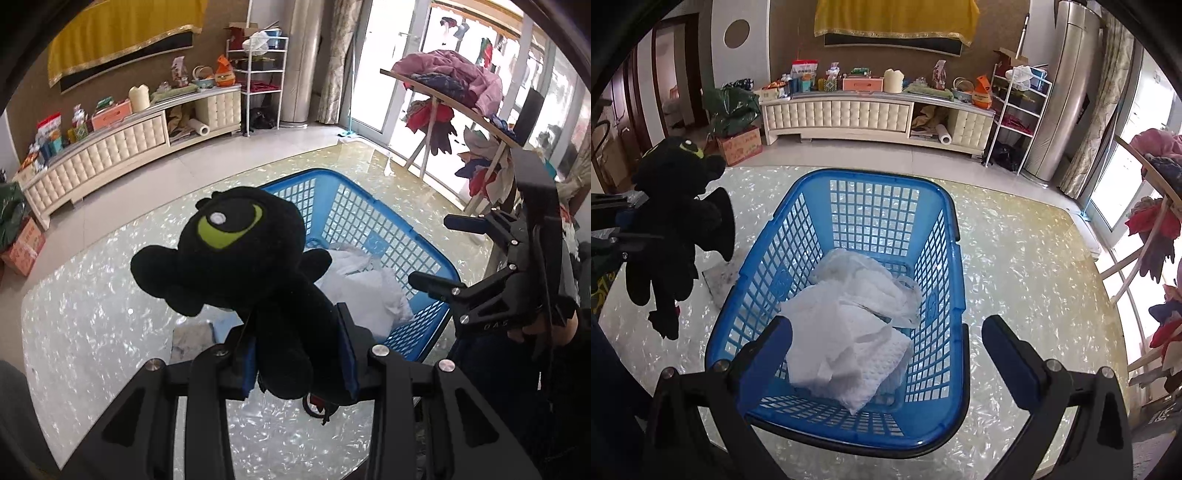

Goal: Organize soft objects
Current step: 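Carry the black plush dragon over the blue basket with the left gripper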

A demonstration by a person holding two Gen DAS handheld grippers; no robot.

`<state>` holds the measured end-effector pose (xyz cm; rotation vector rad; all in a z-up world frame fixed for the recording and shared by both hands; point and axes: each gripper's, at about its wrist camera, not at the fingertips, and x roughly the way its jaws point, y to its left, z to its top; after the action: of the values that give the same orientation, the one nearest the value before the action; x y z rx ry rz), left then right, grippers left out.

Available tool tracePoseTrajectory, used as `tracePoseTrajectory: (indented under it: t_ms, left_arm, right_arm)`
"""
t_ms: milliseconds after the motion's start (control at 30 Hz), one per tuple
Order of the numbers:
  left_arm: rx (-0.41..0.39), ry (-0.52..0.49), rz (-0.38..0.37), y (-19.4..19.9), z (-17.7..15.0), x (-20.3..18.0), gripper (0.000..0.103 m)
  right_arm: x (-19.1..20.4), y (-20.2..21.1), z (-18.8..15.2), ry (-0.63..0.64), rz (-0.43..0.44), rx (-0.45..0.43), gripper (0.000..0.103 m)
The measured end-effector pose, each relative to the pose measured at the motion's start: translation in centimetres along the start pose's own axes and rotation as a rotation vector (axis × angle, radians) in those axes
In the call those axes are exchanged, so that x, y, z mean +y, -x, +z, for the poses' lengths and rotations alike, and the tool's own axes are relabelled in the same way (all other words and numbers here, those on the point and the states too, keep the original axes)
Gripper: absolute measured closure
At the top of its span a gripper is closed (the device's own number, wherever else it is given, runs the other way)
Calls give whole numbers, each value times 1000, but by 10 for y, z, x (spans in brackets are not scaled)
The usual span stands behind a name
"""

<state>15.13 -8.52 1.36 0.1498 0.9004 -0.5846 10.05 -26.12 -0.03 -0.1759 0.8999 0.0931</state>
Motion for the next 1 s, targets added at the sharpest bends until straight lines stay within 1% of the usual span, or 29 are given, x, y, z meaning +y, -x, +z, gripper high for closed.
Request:
tracePoseTrajectory:
  t_ms: [167,367,433,533,667,833,933,1000]
  left_arm:
    - [4,-46,23,-8,9,-8,69]
    - [30,-111,35,-19,22,-14,69]
    - [34,-139,45,-23,27,-17,69]
    - [43,-177,38,-28,33,-18,69]
    - [60,-215,41,-36,40,-19,69]
    - [84,-255,14,-47,48,-16,69]
    - [91,-281,27,-57,55,-14,69]
    - [90,-300,22,-61,59,-13,69]
  right_arm:
    - [-8,1,-2,-37,2,-13,0]
    - [-19,1,-1,-103,17,-22,0]
    - [-19,3,-2,-110,2,-38,0]
    - [-16,3,-2,-99,-11,-44,0]
    - [-16,0,-2,-99,-6,-29,0]
    - [-23,-4,-2,-127,-13,-1,0]
    - [-25,-8,-1,-141,-20,19,0]
    - [-24,-10,0,-140,-14,26,0]
